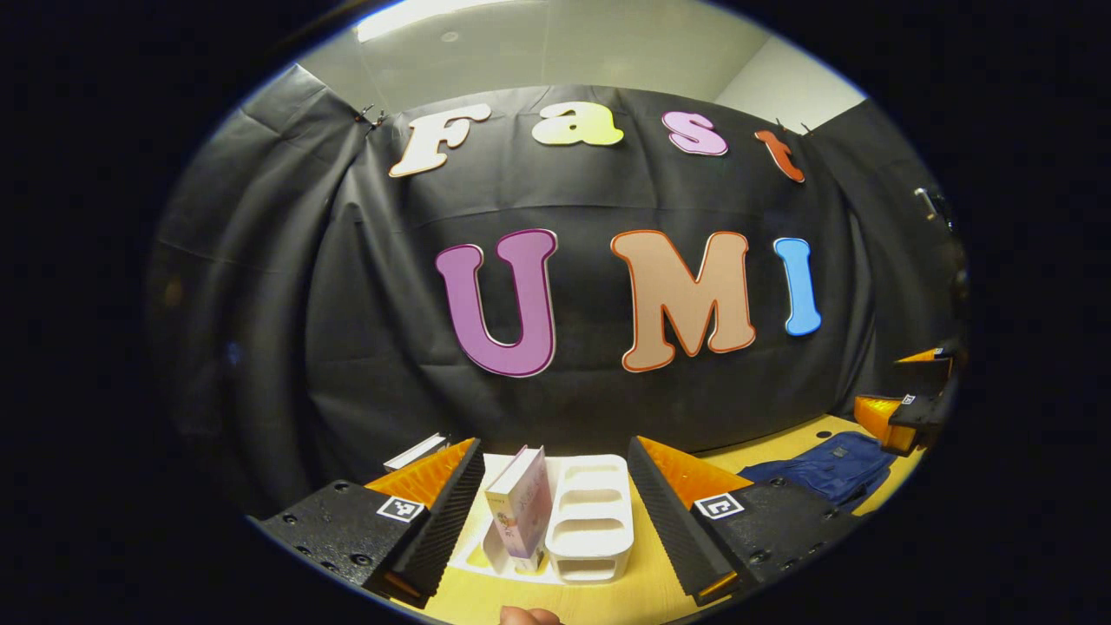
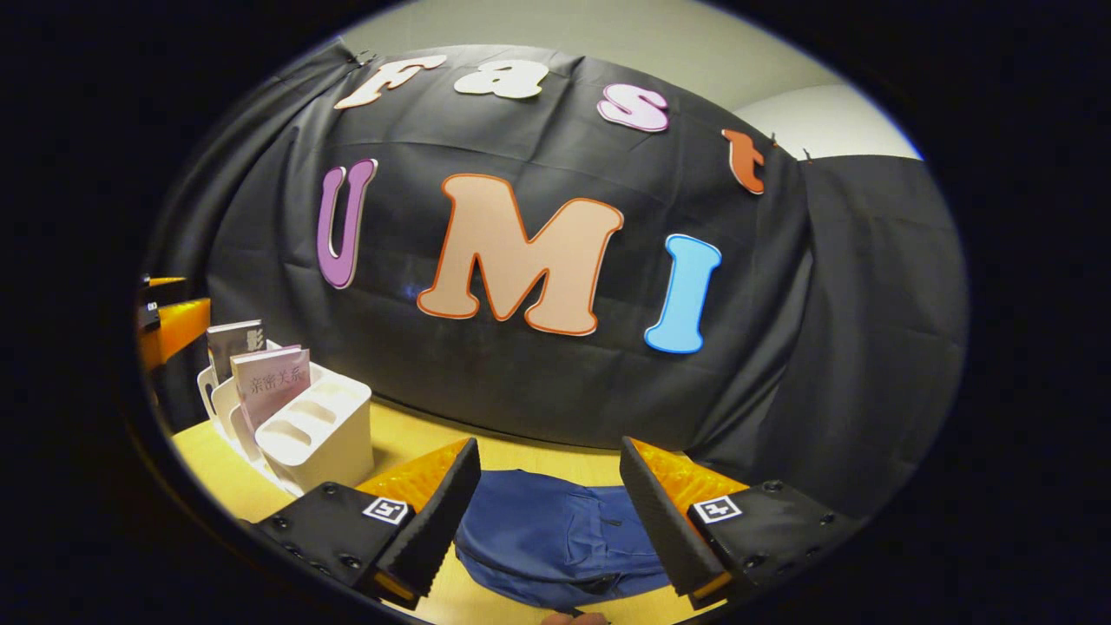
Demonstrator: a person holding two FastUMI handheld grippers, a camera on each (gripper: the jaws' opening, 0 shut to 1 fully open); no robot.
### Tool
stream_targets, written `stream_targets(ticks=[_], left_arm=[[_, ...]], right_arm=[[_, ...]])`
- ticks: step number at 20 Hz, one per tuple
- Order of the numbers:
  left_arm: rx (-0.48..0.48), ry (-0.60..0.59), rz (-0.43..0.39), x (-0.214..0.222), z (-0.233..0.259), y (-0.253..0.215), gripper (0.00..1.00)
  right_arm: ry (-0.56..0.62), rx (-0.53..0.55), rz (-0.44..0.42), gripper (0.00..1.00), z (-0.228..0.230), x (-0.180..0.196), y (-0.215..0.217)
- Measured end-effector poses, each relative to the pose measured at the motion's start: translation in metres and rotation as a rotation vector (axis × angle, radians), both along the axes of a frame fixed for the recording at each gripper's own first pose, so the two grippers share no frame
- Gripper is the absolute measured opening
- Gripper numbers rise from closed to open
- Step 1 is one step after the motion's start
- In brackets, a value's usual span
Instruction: Open the schoolbag, grab two books from the bookshelf and put them into the schoolbag.
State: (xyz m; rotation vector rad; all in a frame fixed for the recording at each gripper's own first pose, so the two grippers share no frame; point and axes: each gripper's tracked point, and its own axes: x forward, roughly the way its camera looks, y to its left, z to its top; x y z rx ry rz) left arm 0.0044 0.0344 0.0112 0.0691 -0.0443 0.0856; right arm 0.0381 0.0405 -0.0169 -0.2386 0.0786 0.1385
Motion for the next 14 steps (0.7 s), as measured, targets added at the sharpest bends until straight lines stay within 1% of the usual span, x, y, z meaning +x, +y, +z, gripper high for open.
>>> stream_targets(ticks=[1, 3, 6, 8, 10, 11, 12, 13, 14], left_arm=[[-0.002, 0.002, 0.009, 0.001, -0.001, 0.003, 0.96], [-0.007, 0.005, 0.025, -0.001, -0.002, 0.011, 0.96], [-0.012, 0.012, 0.046, -0.003, -0.006, 0.02, 0.97], [-0.017, 0.017, 0.059, -0.004, -0.01, 0.024, 0.96], [-0.023, 0.028, 0.07, -0.005, -0.013, 0.03, 0.96], [-0.024, 0.031, 0.075, -0.006, -0.014, 0.032, 1.0], [-0.026, 0.033, 0.079, -0.006, -0.015, 0.035, 1.0], [-0.026, 0.034, 0.084, -0.006, -0.015, 0.037, 1.0], [-0.025, 0.035, 0.087, -0.005, -0.016, 0.039, 0.97]], right_arm=[[0.012, -0.021, 0.016, 0.99, -0.004, 0.003, 0.004], [0.043, -0.059, 0.042, 1.0, -0.013, 0.012, 0.011], [0.108, -0.079, 0.095, 0.99, -0.032, 0.023, 0.025], [0.151, -0.083, 0.104, 0.99, -0.046, 0.03, 0.029], [0.22, -0.089, 0.095, 0.96, -0.066, 0.041, 0.035], [0.259, -0.093, 0.091, 0.96, -0.077, 0.047, 0.037], [0.299, -0.094, 0.094, 1.0, -0.088, 0.053, 0.043], [0.33, -0.095, 0.093, 0.98, -0.101, 0.056, 0.045], [0.356, -0.104, 0.09, 0.96, -0.111, 0.061, 0.047]])
